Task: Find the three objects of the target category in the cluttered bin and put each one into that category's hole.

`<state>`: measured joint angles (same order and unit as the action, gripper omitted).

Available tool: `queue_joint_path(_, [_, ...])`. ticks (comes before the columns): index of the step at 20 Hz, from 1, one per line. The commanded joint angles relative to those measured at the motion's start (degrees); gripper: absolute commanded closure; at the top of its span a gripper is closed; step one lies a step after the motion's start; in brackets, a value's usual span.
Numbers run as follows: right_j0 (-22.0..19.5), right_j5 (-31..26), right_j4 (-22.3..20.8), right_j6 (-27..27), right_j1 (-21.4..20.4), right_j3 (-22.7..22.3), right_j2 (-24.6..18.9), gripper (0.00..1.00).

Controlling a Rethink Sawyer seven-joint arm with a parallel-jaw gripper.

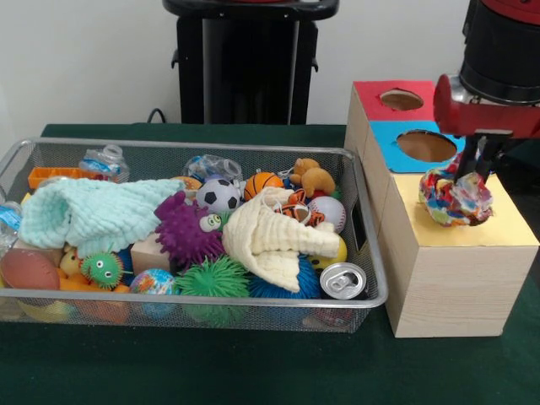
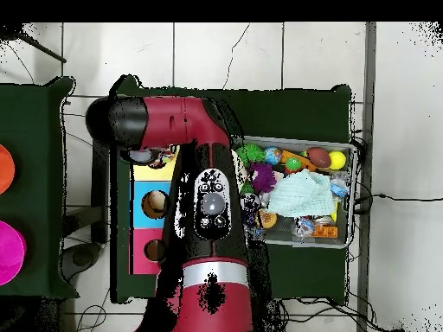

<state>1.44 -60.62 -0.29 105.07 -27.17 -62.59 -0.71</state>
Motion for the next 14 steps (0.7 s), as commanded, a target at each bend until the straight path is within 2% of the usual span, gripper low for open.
queue_joint_path(1, [1.37, 2.48, 2.38, 13.12, -0.94, -8.60, -0.93, 1.00])
queue_joint_path(8, [1.60, 3.69, 3.41, 12.54, -0.45, -9.34, -0.56, 1.00])
queue_joint_path(14, [-0.15, 5.64, 3.04, 8.71, 1.46, -8.67, -1.60, 1.00])
